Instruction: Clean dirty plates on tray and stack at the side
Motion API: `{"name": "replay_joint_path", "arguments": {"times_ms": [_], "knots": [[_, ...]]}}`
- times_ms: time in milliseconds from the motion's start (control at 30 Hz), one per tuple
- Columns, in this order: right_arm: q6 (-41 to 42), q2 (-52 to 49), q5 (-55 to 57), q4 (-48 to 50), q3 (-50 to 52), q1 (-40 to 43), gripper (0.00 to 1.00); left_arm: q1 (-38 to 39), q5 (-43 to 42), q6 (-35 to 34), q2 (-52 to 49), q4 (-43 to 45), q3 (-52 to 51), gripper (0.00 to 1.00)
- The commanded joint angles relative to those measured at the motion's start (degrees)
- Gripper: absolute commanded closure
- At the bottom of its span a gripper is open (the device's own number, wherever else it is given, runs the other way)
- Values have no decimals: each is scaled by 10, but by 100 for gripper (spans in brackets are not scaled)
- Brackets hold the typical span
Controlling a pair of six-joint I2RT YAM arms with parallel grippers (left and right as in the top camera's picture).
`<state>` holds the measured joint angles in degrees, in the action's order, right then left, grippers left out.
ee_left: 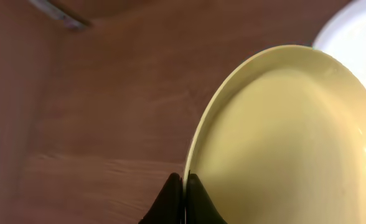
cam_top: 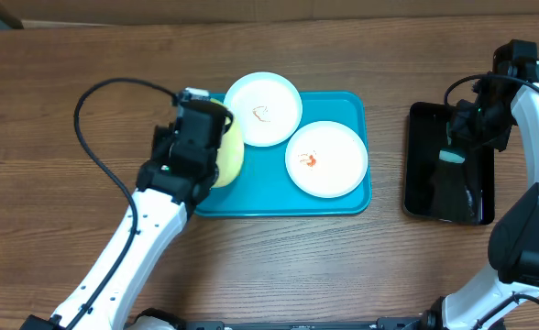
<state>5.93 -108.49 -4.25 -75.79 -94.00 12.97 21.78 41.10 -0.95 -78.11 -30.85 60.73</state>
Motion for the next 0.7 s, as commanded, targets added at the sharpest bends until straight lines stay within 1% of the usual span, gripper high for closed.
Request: {"name": "replay_joint_path", "arguments": {"times_ms": [0, 133, 267, 667], "knots": [[-4, 12, -4, 3, 2, -1, 96, 36, 155, 59, 6, 32, 24, 96], [-4, 12, -4, 4, 2, -1, 96, 70, 224, 118, 6, 81, 24, 96], [-4, 12, -3, 4, 2, -1, 96, 88, 250, 166, 6, 110, 24, 96], [-4, 12, -3, 5, 2, -1, 96, 98, 249, 173, 6, 112, 24, 96]]}}
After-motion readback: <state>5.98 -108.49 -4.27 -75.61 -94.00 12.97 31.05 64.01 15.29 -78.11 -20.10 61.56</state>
